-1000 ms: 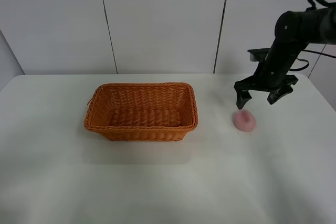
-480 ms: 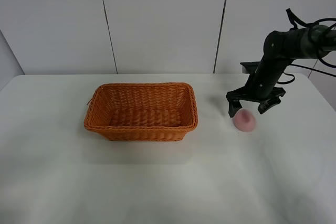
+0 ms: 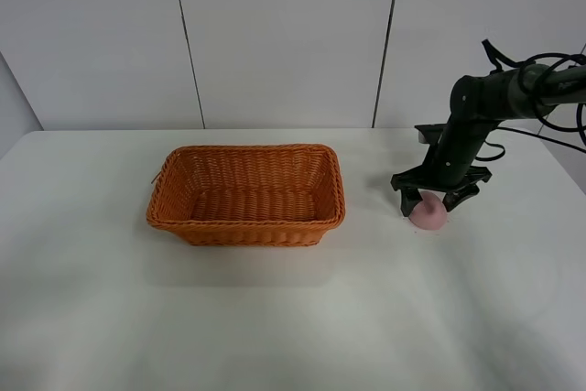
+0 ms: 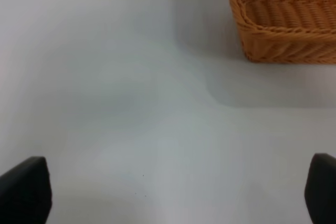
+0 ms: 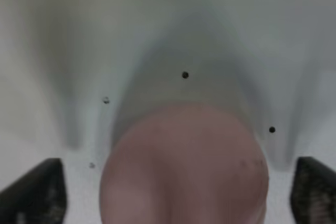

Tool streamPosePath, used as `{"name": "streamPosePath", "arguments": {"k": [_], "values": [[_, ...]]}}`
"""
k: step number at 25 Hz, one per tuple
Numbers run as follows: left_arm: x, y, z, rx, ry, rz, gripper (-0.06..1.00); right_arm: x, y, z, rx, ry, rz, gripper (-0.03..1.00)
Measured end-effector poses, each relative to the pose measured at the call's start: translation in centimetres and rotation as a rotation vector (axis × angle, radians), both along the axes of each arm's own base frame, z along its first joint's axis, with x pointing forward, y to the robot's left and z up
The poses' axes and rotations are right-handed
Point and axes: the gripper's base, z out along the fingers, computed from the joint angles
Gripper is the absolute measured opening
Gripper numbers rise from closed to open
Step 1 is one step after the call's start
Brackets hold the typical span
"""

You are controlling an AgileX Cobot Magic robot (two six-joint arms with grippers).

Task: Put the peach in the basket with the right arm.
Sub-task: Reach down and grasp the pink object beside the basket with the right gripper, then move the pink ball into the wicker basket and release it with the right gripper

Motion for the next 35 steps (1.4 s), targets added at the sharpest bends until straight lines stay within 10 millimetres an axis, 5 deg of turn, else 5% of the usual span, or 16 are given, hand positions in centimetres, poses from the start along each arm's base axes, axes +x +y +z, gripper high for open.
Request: {"name": "streamPosePath", "arguments": {"k": [5, 7, 11, 18, 25, 30, 35], "values": [[0.0, 0.0, 0.0, 0.0, 0.0, 0.0, 0.99, -0.1, 0.0, 0.3, -0.005, 0.022, 0.004, 0.08], [0.0, 0.0, 0.0, 0.0, 0.0, 0.0, 0.99, 0.0, -0.1, 1.1, -0.01, 0.011, 0.013, 0.0], [0.0, 0.0, 0.0, 0.0, 0.0, 0.0, 0.99, 0.9, 0.0, 4.7, -0.014, -0.03, 0.024, 0.0], [0.0, 0.0, 0.0, 0.0, 0.0, 0.0, 0.99, 2.0, 0.0, 14.6, -0.013, -0.181, 0.037, 0.0], [0.0, 0.0, 0.0, 0.0, 0.0, 0.0, 0.99, 2.6, 0.8, 18.1, -0.032, -0.29, 0.054, 0.0], [0.0, 0.0, 0.0, 0.0, 0.0, 0.0, 0.99, 1.7, 6.1, 18.6, -0.011, -0.306, 0.173, 0.0], [0.0, 0.0, 0.0, 0.0, 0.0, 0.0, 0.99, -1.0, 13.8, 18.6, 0.016, -0.307, 0.348, 0.0]]}}
